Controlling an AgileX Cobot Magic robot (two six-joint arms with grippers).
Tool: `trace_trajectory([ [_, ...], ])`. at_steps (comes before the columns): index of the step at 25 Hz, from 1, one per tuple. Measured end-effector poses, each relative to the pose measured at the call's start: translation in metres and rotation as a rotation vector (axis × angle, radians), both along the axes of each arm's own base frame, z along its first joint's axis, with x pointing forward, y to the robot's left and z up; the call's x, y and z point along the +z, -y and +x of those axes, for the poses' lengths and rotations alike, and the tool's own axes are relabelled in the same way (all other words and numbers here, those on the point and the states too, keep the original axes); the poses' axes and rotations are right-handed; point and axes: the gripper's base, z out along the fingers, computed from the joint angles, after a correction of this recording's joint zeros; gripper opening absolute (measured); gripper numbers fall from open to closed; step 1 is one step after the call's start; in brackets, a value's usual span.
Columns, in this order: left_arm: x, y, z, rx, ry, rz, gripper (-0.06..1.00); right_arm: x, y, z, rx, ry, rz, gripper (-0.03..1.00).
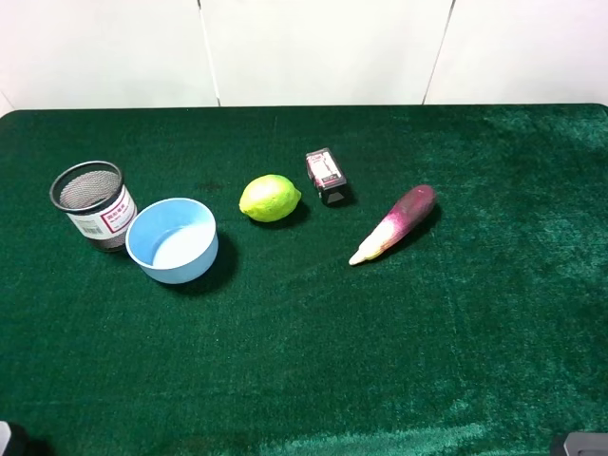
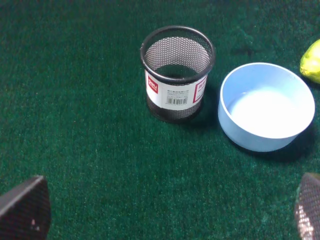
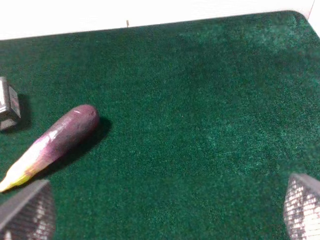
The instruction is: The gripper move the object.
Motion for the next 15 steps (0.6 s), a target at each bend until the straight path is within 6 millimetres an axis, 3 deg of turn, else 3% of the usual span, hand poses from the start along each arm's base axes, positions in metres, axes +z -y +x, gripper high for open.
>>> trace_trajectory([
  [15, 0.0000, 0.0000, 0.0000, 0.000, 0.000, 0.000, 0.99, -0.0004, 0.0000, 0.0006, -0.001, 0.003, 0.000, 0.70],
])
